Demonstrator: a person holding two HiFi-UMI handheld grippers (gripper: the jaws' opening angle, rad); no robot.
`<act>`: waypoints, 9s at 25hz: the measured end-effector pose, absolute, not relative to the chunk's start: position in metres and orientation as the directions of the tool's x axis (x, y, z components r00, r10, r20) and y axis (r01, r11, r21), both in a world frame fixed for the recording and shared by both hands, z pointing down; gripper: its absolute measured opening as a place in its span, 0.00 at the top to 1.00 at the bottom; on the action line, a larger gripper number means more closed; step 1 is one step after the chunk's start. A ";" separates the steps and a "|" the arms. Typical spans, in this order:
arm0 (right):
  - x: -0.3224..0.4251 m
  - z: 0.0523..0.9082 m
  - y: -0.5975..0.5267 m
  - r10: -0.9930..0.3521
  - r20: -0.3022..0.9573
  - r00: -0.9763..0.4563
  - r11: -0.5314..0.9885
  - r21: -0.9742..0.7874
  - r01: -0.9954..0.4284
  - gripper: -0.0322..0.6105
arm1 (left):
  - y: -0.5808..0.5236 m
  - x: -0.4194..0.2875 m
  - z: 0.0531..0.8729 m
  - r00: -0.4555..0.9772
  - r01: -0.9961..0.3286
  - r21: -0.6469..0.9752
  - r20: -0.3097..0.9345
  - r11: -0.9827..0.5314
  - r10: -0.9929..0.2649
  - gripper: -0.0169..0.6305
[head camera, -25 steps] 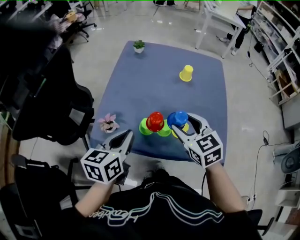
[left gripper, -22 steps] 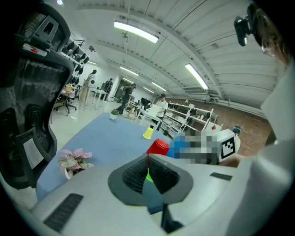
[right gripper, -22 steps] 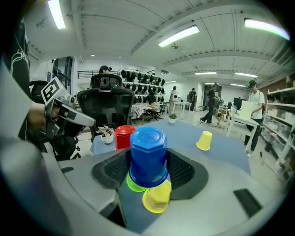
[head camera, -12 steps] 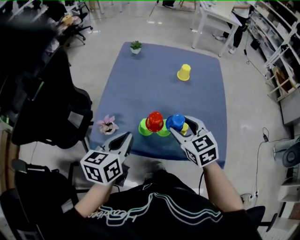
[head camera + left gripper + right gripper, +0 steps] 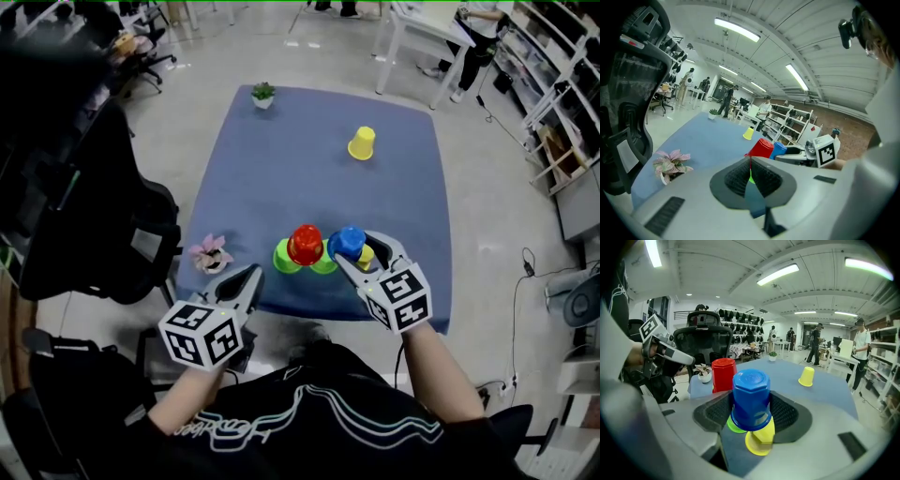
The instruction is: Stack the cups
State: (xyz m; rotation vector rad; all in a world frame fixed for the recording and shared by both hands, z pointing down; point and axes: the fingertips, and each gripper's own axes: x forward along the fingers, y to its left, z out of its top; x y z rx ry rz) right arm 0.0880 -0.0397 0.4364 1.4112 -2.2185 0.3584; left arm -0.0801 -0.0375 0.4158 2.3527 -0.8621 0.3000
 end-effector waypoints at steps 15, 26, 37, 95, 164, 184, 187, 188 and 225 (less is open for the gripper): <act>0.098 0.395 -0.027 -0.820 0.378 -0.429 0.443 -0.055 -0.895 0.48 | -0.041 -0.067 0.412 0.771 -0.637 0.470 0.390 -0.611 -0.504 0.93; 0.150 0.365 -0.066 -0.849 0.326 -0.416 0.403 -0.111 -0.909 0.48 | -0.069 -0.058 0.408 0.727 -0.687 0.465 0.411 -0.559 -0.550 0.93; 0.213 0.376 -0.149 -0.856 0.389 -0.341 0.351 -0.049 -0.935 0.48 | -0.111 -0.045 0.401 0.659 -0.751 0.433 0.441 -0.499 -0.610 0.93; 0.265 0.500 -0.326 -0.817 0.527 -0.234 0.322 0.081 -0.943 0.54 | -0.175 -0.032 0.461 0.547 -0.834 0.401 0.511 -0.380 -0.663 0.93; 0.054 0.337 -0.050 -0.775 0.385 -0.501 0.565 0.068 -0.823 0.54 | -0.034 -0.099 0.393 0.691 -0.720 0.451 0.406 -0.527 -0.598 0.93; 0.045 0.355 -0.041 -0.779 0.411 -0.474 0.542 0.061 -0.838 0.50 | -0.026 -0.113 0.393 0.714 -0.700 0.439 0.389 -0.564 -0.582 0.93; 0.048 0.350 -0.035 -0.793 0.393 -0.465 0.527 0.061 -0.848 0.49 | -0.019 -0.112 0.388 0.726 -0.687 0.446 0.381 -0.574 -0.573 0.93; 0.050 0.347 -0.032 -0.803 0.381 -0.458 0.516 0.061 -0.854 0.49 | -0.017 -0.111 0.386 0.731 -0.682 0.449 0.375 -0.578 -0.570 0.93; 0.080 0.253 0.176 -0.667 0.004 -0.745 0.720 -0.254 -0.646 0.91 | 0.156 0.009 0.255 0.865 -0.497 0.405 0.157 -0.767 -0.477 0.93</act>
